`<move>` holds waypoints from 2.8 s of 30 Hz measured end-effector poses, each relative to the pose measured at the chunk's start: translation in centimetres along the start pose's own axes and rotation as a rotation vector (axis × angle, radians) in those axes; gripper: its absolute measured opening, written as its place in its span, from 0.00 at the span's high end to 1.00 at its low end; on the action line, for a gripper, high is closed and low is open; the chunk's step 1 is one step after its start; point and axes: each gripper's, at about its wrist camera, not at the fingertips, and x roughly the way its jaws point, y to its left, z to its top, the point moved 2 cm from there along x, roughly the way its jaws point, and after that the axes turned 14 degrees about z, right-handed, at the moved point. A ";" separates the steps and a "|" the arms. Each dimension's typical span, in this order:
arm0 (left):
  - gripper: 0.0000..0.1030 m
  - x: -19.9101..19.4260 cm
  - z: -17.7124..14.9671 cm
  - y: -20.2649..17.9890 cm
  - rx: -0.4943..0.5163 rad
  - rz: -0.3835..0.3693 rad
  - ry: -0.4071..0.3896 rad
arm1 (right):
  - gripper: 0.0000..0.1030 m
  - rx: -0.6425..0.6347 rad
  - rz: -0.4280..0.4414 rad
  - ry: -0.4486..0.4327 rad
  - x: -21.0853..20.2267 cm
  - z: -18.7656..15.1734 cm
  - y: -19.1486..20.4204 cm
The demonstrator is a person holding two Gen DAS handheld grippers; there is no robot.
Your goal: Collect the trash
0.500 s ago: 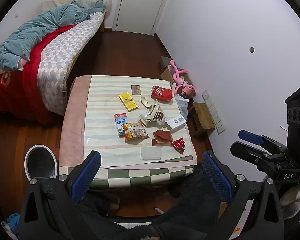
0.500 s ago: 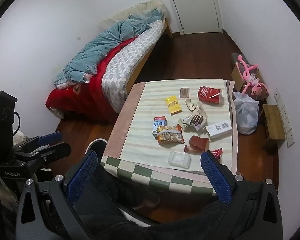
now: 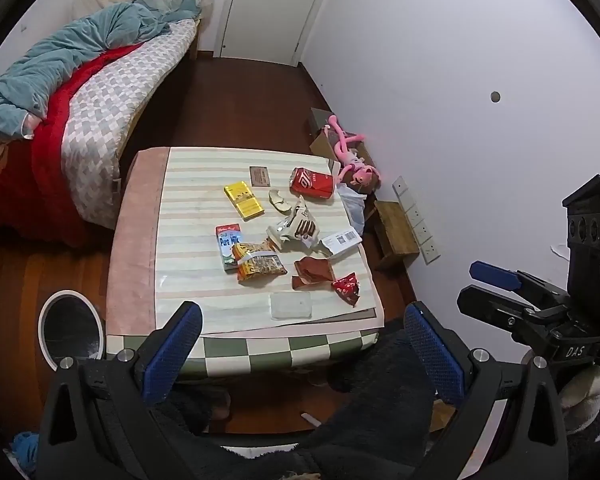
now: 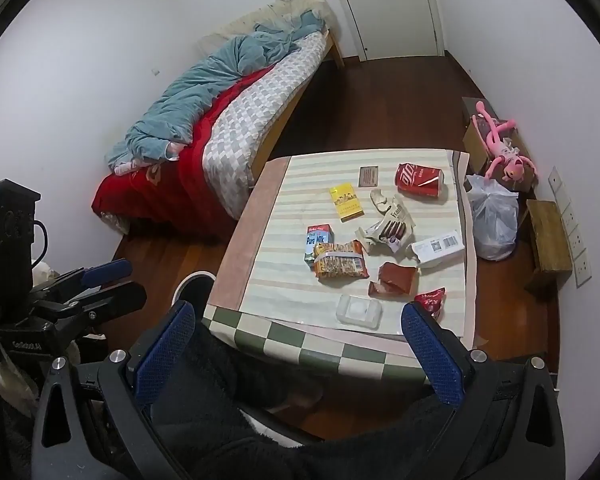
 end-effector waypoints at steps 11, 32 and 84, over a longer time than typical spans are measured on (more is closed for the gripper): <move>0.00 0.6 0.0 0.1 0.002 -0.009 0.007 | 0.00 0.003 0.012 0.008 0.0 1.0 0.3; 0.00 0.5 0.3 0.0 0.008 -0.020 0.009 | 0.00 0.004 0.012 0.010 0.2 1.1 0.2; 0.00 0.1 0.9 -1.1 0.019 -0.020 0.004 | 0.00 -0.003 0.013 0.015 0.5 1.4 0.8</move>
